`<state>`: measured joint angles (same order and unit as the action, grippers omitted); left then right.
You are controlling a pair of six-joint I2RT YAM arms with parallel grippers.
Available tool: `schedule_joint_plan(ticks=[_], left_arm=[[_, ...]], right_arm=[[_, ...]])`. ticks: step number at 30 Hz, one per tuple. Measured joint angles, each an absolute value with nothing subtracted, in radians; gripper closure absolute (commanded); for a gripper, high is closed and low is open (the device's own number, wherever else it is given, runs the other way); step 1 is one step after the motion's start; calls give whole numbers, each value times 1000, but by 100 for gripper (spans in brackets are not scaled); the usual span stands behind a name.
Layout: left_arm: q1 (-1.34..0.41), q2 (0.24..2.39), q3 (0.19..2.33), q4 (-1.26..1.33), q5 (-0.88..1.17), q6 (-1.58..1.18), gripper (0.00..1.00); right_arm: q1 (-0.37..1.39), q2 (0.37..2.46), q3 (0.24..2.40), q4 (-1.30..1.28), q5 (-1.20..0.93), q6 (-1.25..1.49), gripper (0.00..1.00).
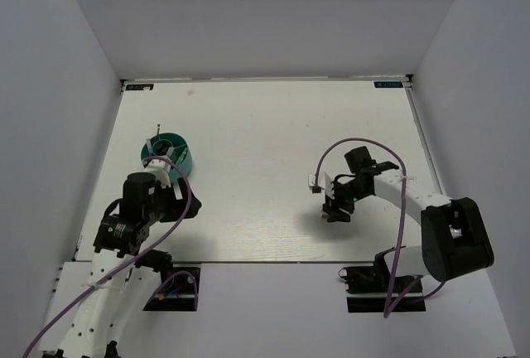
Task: Sort the stationery into containers
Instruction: Pick up the stapler from the center of the board.
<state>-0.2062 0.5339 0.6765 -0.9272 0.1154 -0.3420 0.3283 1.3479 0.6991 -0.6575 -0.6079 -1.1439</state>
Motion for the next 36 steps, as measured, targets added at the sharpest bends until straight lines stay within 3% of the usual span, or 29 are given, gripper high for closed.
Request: schedule_joint_plan(ticks=[19, 21, 23, 24, 27, 31, 36], left_arm=[[-206, 508, 676, -934, 119, -342, 5], [-206, 507, 676, -935, 119, -342, 5], [-206, 507, 676, -935, 117, -342, 7], [-206, 506, 677, -937, 114, -342, 9], [-206, 505, 691, -945, 99, -345, 16], [-206, 496, 755, -978, 62, -349, 24], [-206, 480, 856, -991, 0, -356, 25]], right_arm=[[360, 1282, 579, -466, -427, -1065, 39], [360, 1270, 570, -461, -426, -1069, 43], [360, 1266, 566, -463, -429, -1076, 54], [360, 1264, 565, -466, -431, -1082, 71], [360, 1261, 566, -474, -429, -1115, 100], [362, 1288, 633, -598, -395, -1190, 100], [392, 1440, 968, -835, -363, -1291, 100]])
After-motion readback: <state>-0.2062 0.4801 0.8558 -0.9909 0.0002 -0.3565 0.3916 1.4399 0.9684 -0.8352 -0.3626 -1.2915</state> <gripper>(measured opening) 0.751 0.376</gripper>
